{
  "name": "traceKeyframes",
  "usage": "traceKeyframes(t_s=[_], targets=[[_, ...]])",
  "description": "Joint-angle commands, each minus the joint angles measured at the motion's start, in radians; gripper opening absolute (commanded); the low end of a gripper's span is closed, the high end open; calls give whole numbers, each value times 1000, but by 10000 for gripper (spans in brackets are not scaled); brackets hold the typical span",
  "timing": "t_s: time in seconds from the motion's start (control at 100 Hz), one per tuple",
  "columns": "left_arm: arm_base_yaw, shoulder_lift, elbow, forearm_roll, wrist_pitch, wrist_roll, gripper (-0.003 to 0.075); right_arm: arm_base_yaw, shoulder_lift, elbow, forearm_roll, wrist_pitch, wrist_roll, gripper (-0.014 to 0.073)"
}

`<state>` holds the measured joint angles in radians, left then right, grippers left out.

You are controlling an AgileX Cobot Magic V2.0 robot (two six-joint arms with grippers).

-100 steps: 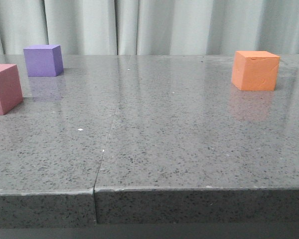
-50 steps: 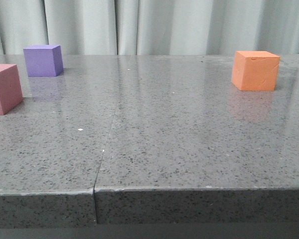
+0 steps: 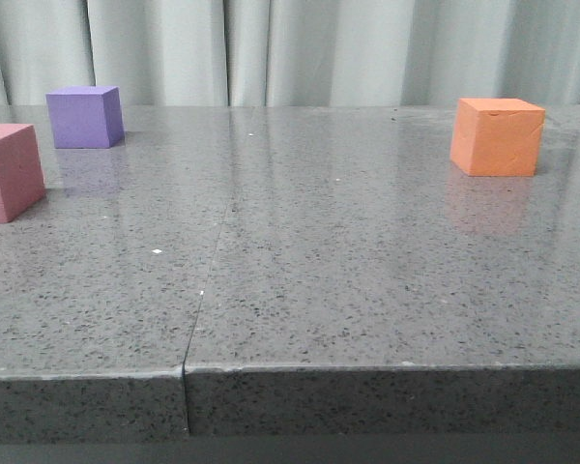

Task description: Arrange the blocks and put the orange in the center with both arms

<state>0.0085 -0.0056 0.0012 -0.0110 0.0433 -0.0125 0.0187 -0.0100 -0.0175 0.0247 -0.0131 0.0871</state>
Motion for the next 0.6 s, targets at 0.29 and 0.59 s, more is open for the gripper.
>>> traceKeyframes(t_s=[0.29, 0.59], targets=[[2, -28, 40, -6, -81, -1, -20, -4, 168, -259, -25, 23, -9, -67], [2, -28, 40, -6, -81, -1, -20, -1, 397, -495, -25, 277, -10, -67]])
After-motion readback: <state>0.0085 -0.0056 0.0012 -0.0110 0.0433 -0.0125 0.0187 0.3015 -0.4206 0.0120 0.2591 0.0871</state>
